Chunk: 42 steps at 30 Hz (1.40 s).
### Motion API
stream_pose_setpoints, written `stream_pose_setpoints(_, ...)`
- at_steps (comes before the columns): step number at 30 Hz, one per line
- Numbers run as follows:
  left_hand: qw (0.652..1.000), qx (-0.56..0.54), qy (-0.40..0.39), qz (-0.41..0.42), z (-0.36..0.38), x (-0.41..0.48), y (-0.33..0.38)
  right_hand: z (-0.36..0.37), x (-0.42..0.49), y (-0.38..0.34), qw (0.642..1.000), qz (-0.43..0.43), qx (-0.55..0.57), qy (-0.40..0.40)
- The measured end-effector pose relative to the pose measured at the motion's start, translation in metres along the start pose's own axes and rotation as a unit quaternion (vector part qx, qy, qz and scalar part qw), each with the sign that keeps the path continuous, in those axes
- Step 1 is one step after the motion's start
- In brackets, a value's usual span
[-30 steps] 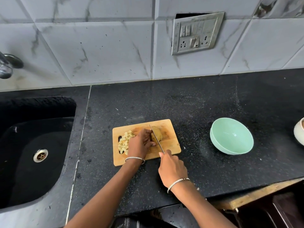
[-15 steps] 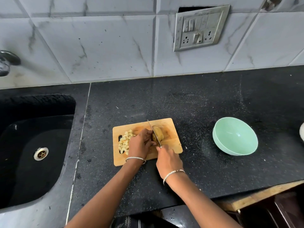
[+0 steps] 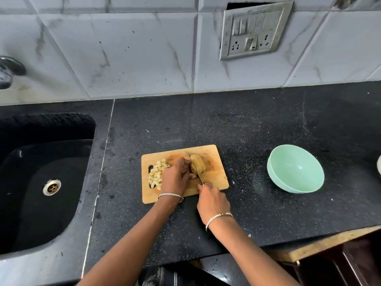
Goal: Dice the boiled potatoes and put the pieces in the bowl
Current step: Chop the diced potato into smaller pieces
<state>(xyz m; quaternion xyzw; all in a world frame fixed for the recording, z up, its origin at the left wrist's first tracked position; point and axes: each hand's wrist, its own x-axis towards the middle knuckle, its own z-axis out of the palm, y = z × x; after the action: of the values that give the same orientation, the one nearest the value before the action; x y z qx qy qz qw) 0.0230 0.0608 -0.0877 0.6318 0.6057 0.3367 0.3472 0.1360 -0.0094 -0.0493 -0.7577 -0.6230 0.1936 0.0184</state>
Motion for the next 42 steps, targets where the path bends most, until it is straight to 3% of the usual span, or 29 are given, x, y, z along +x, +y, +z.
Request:
stream_pose_setpoints(10, 1.0, -0.018, -0.012, -0.013, -0.003, 0.0, 0.002, -0.037, -0.066, 0.038, 0.997, 0.018, 0.003, -0.074)
stream_pose_setpoints(15, 0.999, -0.039, -0.002, -0.024, -0.004, -0.003, 0.005, -0.063, -0.053, 0.028, 0.999, 0.003, 0.033, -0.032)
stream_pose_setpoints(25, 0.991, -0.11, 0.024, -0.068, -0.004, -0.01, 0.009, -0.019, -0.026, 0.008, 0.998, 0.001, 0.055, -0.013)
stream_pose_setpoints(42, 0.999, 0.019, 0.015, -0.042, -0.002, -0.004, 0.008, -0.011, -0.015, 0.0, 0.999, 0.007, 0.04, -0.017)
